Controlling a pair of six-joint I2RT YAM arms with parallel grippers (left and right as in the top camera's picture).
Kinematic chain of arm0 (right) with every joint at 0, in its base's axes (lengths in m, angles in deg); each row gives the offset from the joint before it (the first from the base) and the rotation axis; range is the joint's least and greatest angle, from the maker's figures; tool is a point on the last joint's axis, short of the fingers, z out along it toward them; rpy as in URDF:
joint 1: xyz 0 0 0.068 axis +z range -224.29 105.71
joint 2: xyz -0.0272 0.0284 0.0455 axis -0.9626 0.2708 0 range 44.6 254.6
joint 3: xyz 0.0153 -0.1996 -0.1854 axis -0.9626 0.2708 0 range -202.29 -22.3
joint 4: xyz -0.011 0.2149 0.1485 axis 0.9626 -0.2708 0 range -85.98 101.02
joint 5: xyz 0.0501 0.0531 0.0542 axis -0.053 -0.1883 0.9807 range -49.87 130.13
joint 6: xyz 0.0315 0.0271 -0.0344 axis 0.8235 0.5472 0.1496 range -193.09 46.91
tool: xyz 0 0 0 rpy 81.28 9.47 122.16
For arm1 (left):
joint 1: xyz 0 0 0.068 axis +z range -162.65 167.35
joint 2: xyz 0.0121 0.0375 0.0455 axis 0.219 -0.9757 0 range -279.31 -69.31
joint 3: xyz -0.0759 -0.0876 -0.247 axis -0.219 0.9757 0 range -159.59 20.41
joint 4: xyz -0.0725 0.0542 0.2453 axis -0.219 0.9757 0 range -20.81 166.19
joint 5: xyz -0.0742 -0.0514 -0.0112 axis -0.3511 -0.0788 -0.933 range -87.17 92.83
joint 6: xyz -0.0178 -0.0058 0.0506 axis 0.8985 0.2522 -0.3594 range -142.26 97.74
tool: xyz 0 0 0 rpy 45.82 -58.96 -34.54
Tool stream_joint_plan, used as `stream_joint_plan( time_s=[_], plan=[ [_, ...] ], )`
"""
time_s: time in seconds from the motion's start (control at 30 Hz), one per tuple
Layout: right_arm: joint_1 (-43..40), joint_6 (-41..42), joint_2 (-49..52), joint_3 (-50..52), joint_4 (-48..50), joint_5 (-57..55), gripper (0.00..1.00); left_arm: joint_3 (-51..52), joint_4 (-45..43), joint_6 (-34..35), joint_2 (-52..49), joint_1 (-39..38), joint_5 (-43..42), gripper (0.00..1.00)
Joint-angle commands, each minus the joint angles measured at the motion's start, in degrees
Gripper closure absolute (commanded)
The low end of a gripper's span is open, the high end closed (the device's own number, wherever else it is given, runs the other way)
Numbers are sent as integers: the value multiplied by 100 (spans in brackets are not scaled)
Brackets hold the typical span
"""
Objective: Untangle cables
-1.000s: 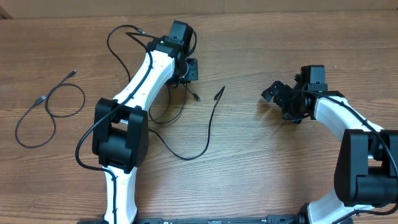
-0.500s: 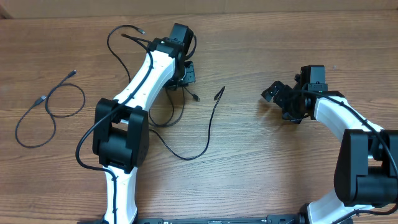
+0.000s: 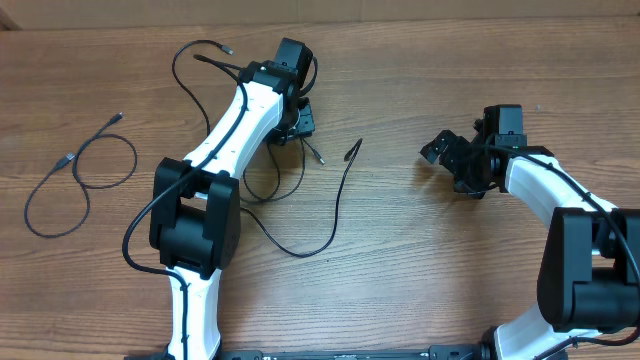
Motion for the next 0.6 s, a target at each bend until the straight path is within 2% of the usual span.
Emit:
stream_joint_plan(
  time_s=[0.0, 0.13, 0.57],
  plan=[
    [-44, -26, 162, 114, -68, -291, 0, 94, -35, 243, -74, -44, 66, 50],
    [-44, -26, 162, 114, -68, -291, 0, 94, -39, 474, -74, -57, 66, 48],
    [-44, -26, 162, 116, -68, -291, 0, 96, -195, 481, -74, -142, 68, 49]
  ],
)
